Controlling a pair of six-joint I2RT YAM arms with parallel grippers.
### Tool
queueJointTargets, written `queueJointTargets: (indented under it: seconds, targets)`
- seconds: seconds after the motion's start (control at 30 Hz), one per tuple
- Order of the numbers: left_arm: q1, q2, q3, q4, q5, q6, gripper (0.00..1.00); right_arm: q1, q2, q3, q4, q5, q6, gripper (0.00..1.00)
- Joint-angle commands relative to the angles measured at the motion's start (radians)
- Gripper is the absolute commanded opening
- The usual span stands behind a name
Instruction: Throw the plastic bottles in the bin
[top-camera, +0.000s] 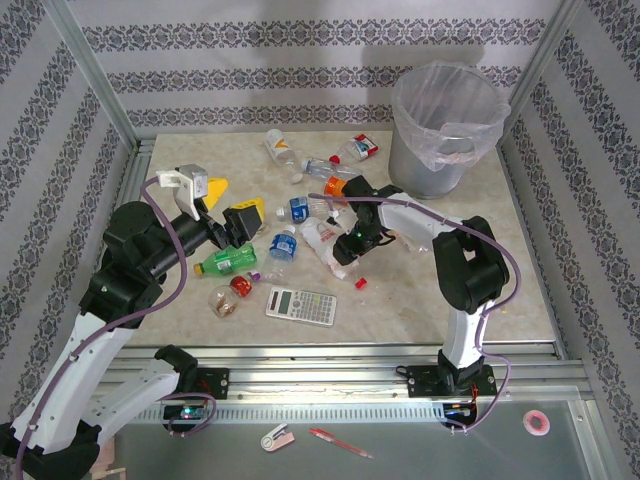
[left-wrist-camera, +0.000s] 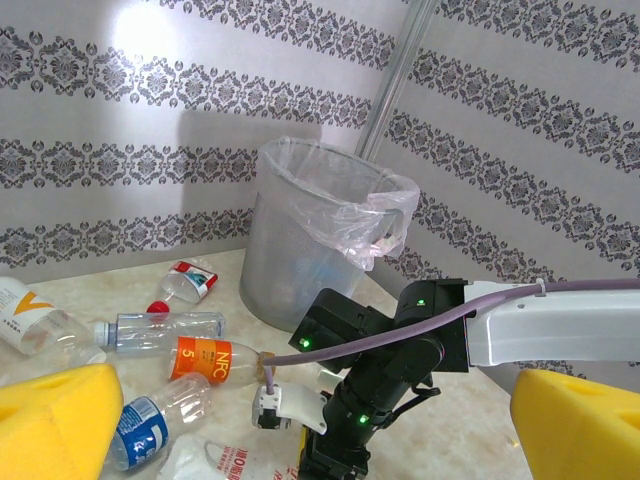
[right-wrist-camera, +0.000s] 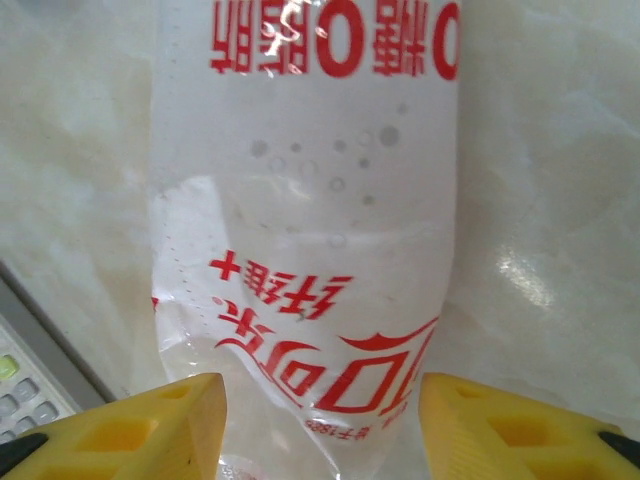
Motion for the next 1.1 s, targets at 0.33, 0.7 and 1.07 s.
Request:
queueJointTargets:
  seconds: [0.33,0.7,1.07]
  targets:
    - [-0.017,-0.032,0.002,-0.003,-0.006,-0.014,1.0,-0.003,0.023,0.021,-0.026,-0.031,0.038,0.62]
    - [-0.017,-0.032,0.006,-0.007,-0.007,-0.015,1.0,-0.014,0.109,0.038,-0.005,-0.071,0.05,0.57]
    - [-0.017,-0.036,0.012,-0.021,-0.013,-0.013,1.0,-0.023,0.058,-0.022,0.038,-0.135,0.044,0.26]
